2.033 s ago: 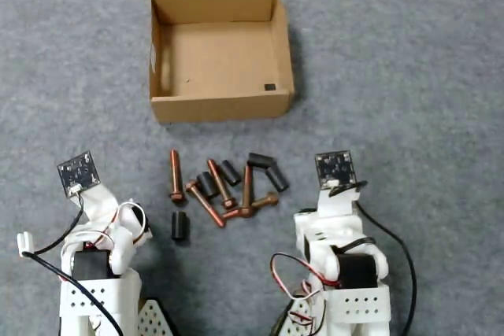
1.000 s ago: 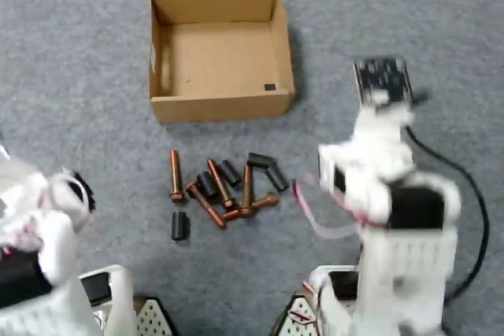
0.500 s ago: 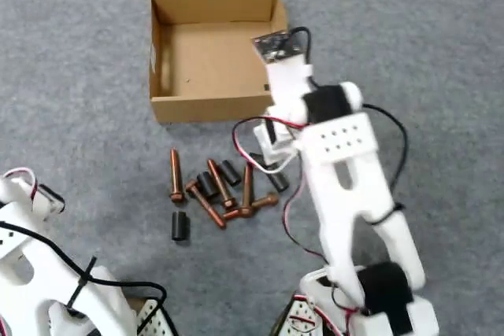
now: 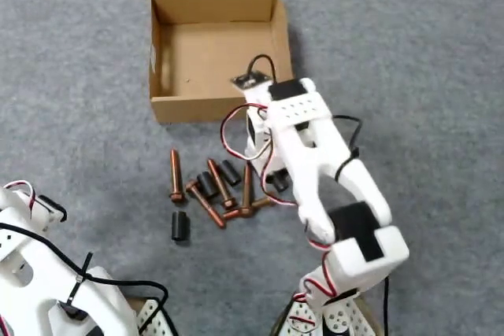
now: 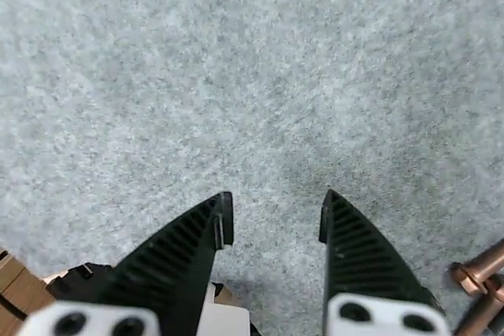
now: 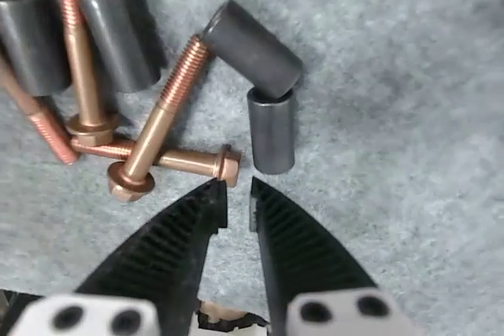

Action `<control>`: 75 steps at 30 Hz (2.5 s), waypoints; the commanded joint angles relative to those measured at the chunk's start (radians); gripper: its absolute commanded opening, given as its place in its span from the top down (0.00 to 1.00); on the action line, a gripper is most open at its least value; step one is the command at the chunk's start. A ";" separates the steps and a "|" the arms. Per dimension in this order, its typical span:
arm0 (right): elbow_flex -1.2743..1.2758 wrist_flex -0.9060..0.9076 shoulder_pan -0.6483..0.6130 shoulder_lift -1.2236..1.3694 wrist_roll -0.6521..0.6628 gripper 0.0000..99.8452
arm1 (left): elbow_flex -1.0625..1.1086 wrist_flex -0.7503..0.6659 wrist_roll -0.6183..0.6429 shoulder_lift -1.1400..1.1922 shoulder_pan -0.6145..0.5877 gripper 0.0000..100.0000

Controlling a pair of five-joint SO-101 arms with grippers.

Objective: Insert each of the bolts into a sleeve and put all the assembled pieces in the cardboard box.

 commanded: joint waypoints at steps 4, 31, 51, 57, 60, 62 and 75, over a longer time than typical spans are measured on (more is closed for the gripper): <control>-0.004 -0.068 0.030 0.067 0.046 0.93 | -0.003 -0.012 -0.005 0.002 -0.006 0.81; -0.107 0.026 0.050 0.119 0.117 0.86 | 0.072 -0.034 -0.005 0.002 -0.011 0.81; -0.119 -0.098 0.028 0.289 0.115 0.80 | 0.072 -0.034 -0.002 0.002 -0.009 0.80; -0.136 -0.107 0.028 0.364 0.110 0.83 | 0.072 -0.034 -0.002 0.002 -0.008 0.81; -0.136 -0.106 0.030 0.374 0.110 0.95 | 0.072 -0.034 0.000 0.002 -0.006 0.81; -0.134 -0.103 0.033 0.377 0.109 1.00 | 0.072 -0.034 0.000 0.002 -0.005 0.81; -0.300 0.101 0.039 0.321 0.044 1.00 | 0.058 -0.026 0.000 0.002 0.011 0.81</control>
